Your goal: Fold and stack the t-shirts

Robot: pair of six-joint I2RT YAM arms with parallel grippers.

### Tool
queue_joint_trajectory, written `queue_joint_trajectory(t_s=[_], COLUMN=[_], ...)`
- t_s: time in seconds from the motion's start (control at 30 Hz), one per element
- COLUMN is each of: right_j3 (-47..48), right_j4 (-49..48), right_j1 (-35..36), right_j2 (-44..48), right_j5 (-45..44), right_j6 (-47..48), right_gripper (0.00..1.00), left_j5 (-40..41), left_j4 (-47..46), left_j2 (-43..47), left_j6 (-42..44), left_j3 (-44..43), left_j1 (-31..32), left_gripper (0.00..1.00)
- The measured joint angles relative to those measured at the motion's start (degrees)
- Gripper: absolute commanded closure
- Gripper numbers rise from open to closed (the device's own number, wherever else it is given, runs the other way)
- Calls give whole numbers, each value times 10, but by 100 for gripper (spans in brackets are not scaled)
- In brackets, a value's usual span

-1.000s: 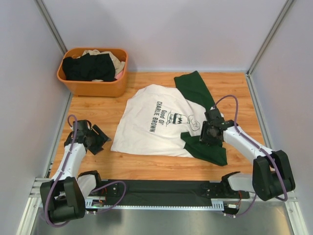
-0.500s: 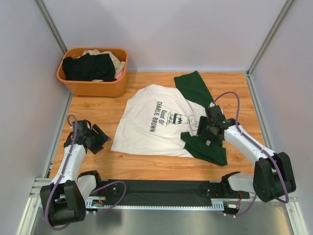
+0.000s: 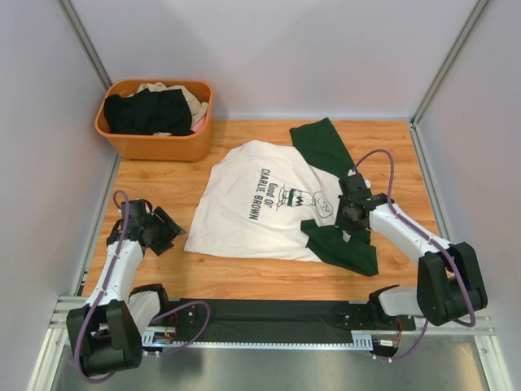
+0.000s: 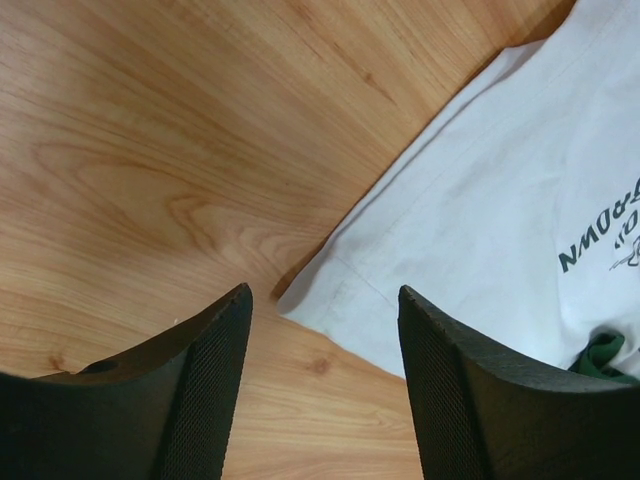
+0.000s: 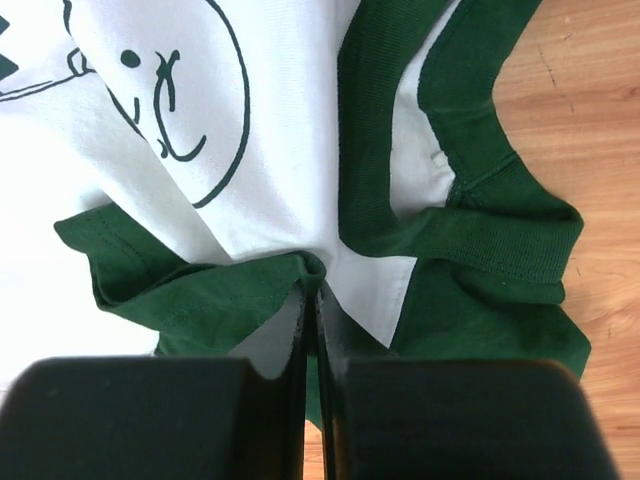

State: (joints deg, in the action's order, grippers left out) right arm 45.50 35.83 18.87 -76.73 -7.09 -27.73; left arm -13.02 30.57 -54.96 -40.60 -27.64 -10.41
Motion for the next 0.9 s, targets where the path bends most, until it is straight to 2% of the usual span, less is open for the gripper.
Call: queue_joint_trajectory(t_s=[0.17,0.43,0.5,0.73,0.9], right_j3=[9,68,77,78,78], right_j4=[23,93,104,125,133], right_j1=[0,0,0,0,0], right_j2=[23,137,155,195,195], right_j5=[-2,-16,-16,-19,-18], right_j6=[-1,1,2,2,2], right_gripper=[100,100,100,100,100], left_j5=[1,8,13,37,50], left_j4=[0,0,0,3,-2], left_j2=[1,14,19,21,-15], left_j6=[0,-7,-13,-35,-49], left_j3=[0,7,13,25,31], left_j1=[9,38,53,131,166], left_gripper=[31,30,27,27,28])
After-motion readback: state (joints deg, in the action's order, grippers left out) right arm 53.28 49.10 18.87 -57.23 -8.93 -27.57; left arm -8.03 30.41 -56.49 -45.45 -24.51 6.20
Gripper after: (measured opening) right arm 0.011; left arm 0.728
